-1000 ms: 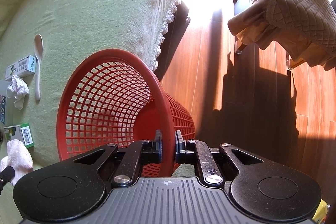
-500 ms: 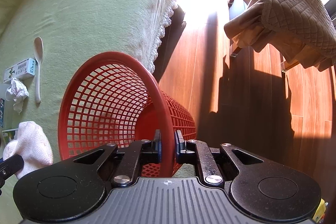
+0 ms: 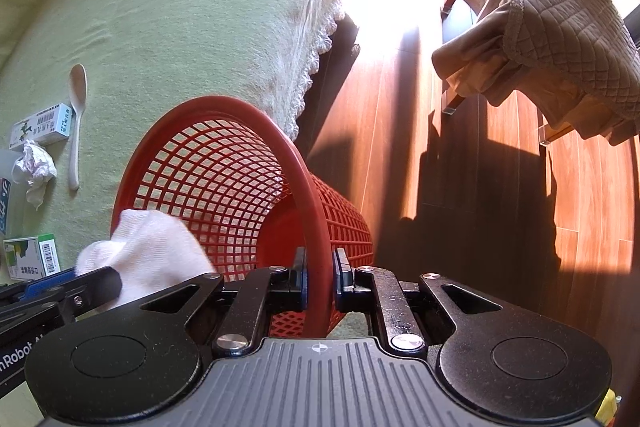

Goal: Organize objects
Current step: 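Drop the white towel into the red basket with the left gripper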

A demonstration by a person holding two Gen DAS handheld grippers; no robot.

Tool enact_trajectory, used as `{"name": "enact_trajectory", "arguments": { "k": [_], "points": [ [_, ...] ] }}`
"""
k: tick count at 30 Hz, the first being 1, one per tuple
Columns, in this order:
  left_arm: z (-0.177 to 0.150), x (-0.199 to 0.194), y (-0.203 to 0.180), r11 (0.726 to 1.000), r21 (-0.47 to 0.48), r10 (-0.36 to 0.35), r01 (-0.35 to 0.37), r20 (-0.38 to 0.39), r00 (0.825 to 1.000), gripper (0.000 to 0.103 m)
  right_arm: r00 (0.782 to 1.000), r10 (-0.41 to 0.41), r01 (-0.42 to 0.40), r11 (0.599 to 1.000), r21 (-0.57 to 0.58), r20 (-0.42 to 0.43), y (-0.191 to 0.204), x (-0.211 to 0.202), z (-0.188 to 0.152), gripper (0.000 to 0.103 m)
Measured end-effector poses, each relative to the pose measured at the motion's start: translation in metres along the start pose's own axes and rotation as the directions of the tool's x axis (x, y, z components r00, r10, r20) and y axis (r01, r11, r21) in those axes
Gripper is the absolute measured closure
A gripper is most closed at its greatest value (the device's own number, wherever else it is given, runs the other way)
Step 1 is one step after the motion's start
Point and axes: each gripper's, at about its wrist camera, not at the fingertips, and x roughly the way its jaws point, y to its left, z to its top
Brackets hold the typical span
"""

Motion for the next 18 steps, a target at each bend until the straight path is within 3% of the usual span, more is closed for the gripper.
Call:
{"name": "enact_trajectory", "arguments": {
  "k": [4,11,18],
  "points": [
    [0.001,-0.005,-0.007,1.000,0.011,-0.009,0.009,0.019,1.000,0.061,1.000,0.007,-0.007,1.000,0.000,0.001,0.000,-0.001,0.001,0.094],
    [-0.007,-0.012,0.009,0.999,-0.031,0.044,-0.044,-0.003,0.999,0.061,1.000,0.014,-0.014,1.000,0.007,0.001,-0.002,-0.002,0.002,0.094],
    [-0.025,-0.032,0.049,0.984,-0.076,0.161,-0.160,0.015,0.987,0.049,1.000,0.018,-0.018,1.000,0.007,-0.002,-0.002,-0.002,0.001,0.094]
  ]
}}
